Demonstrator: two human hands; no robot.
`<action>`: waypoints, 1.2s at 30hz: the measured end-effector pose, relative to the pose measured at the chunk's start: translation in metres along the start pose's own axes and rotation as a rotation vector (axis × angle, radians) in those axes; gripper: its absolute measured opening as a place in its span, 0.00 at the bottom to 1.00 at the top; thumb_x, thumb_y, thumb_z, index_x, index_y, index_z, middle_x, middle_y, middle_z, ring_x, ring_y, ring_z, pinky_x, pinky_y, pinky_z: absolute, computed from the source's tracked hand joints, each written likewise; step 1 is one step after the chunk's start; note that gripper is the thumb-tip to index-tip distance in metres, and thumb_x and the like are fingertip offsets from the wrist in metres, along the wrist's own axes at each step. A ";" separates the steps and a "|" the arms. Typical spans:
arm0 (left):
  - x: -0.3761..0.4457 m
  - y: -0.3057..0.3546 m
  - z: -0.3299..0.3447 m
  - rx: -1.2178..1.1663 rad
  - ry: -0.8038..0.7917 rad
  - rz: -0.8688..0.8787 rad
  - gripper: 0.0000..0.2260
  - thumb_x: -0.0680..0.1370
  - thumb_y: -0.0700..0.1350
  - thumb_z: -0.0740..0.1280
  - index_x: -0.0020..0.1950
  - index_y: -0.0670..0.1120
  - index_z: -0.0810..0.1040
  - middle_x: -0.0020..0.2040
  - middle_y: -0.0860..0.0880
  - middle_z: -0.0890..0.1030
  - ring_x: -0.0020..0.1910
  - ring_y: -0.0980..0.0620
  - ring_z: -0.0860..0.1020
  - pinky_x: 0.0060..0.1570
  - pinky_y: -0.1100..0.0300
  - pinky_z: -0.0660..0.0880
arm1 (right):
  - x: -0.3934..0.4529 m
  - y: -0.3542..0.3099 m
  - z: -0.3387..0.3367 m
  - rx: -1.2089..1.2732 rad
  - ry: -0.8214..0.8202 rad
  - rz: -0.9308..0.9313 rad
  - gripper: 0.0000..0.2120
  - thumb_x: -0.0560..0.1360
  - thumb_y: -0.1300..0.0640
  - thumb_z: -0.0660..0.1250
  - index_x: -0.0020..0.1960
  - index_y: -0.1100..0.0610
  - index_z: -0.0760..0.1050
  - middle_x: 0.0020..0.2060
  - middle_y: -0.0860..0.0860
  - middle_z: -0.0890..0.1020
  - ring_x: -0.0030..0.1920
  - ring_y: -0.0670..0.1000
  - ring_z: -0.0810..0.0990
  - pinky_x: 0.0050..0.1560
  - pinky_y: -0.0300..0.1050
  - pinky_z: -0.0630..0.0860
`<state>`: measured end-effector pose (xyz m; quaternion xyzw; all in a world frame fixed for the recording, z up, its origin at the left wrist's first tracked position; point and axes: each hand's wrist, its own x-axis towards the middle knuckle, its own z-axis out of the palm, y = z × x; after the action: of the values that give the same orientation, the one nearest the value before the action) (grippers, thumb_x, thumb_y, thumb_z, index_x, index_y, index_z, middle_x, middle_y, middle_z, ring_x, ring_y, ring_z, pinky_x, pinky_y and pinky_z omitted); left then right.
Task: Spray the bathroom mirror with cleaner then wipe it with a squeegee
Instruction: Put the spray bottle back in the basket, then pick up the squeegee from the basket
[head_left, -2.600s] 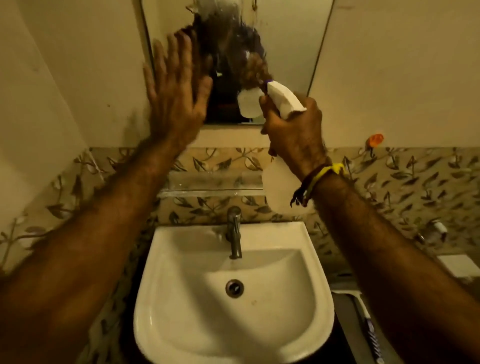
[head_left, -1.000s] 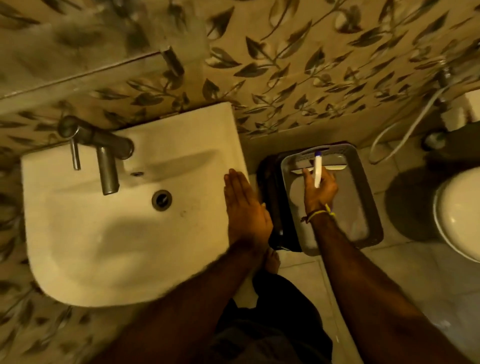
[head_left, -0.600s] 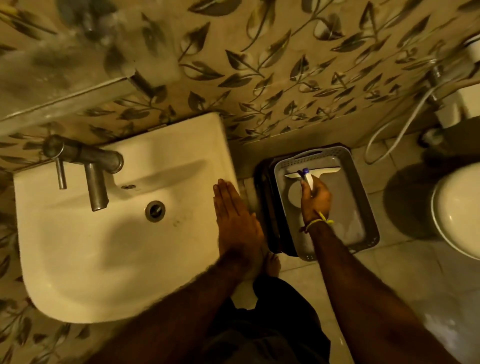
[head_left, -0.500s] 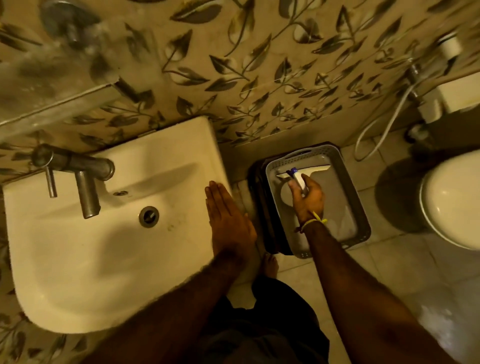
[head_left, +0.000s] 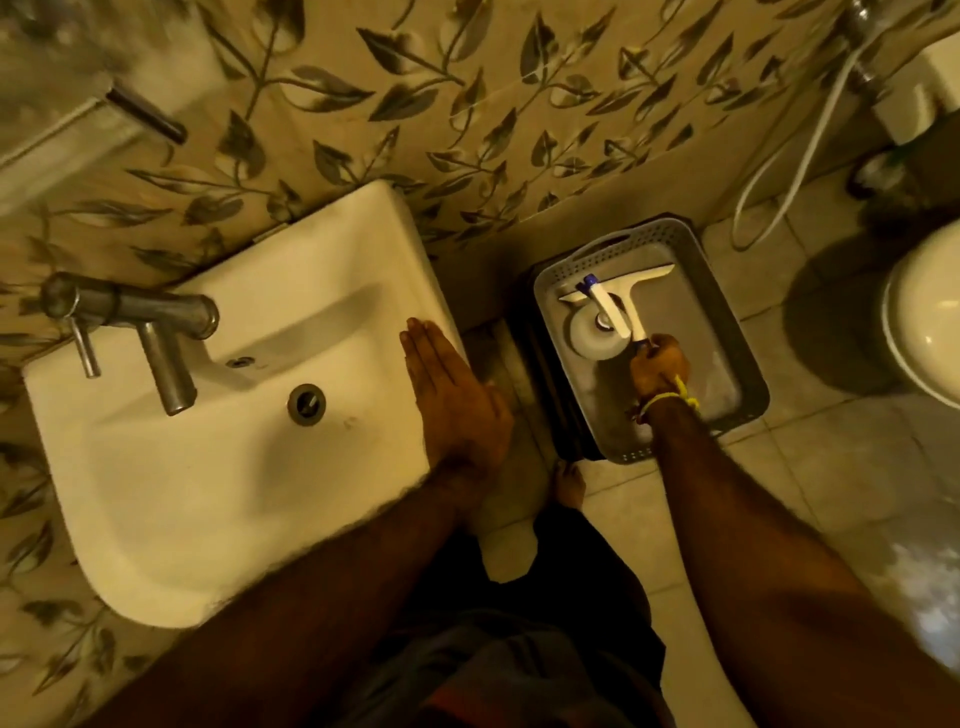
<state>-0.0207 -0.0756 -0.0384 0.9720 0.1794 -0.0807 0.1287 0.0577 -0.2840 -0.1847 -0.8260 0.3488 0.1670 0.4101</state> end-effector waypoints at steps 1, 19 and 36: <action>0.000 -0.001 0.000 0.006 0.002 0.002 0.42 0.78 0.50 0.63 0.80 0.35 0.40 0.81 0.35 0.43 0.81 0.36 0.44 0.78 0.41 0.56 | 0.005 -0.002 0.003 -0.008 -0.020 -0.004 0.15 0.79 0.61 0.62 0.63 0.67 0.74 0.58 0.67 0.79 0.60 0.66 0.77 0.56 0.55 0.74; -0.004 0.003 -0.001 0.039 -0.004 0.022 0.43 0.79 0.51 0.62 0.79 0.33 0.39 0.81 0.34 0.42 0.81 0.35 0.43 0.79 0.42 0.53 | -0.003 -0.062 -0.066 -0.120 0.032 -0.127 0.15 0.77 0.57 0.64 0.58 0.65 0.80 0.56 0.66 0.81 0.57 0.66 0.79 0.55 0.56 0.77; -0.007 -0.038 -0.089 -0.136 -0.049 0.176 0.35 0.82 0.51 0.62 0.82 0.42 0.47 0.83 0.42 0.48 0.82 0.43 0.45 0.79 0.48 0.42 | -0.251 -0.161 -0.126 0.264 0.378 -0.301 0.14 0.76 0.57 0.66 0.58 0.64 0.79 0.53 0.61 0.83 0.54 0.60 0.80 0.53 0.52 0.77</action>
<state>-0.0315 -0.0191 0.0395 0.9707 0.0950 -0.0806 0.2053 -0.0042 -0.2061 0.1235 -0.8244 0.3112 -0.0999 0.4622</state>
